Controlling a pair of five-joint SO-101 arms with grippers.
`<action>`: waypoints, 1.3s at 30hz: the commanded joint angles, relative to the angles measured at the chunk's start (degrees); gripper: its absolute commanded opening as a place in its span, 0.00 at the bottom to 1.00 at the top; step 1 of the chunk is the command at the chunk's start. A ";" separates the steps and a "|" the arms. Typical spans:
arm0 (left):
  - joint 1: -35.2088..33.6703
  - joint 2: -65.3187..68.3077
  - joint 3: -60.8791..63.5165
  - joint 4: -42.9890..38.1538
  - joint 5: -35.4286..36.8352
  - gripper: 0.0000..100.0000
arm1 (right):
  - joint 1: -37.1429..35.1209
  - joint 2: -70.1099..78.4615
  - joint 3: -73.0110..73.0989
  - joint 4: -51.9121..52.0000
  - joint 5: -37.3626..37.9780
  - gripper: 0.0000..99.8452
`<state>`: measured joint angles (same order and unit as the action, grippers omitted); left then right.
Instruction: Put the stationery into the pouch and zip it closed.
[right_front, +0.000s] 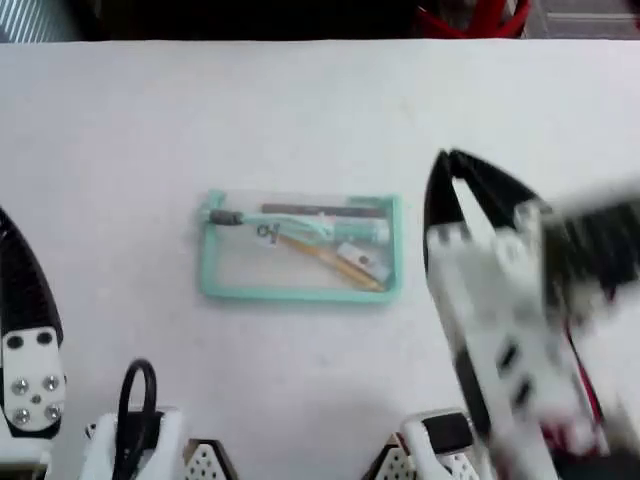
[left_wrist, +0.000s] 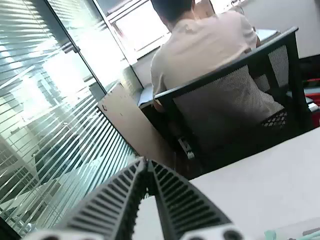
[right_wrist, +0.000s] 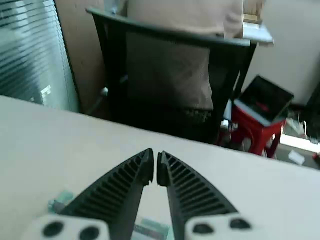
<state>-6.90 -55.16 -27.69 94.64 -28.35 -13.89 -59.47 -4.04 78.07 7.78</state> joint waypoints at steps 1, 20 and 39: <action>1.27 -8.13 7.38 -3.34 8.97 0.02 | -2.77 -10.86 -1.93 -0.13 0.26 0.02; -5.23 -49.01 32.70 -10.99 15.74 0.02 | 10.77 -42.95 -3.25 11.65 -9.23 0.02; -2.07 -49.19 94.15 -52.75 15.47 0.03 | 6.29 -43.74 42.81 -18.15 -2.81 0.02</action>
<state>-11.65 -104.66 55.30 55.25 -13.14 -6.95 -103.52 34.20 68.22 1.71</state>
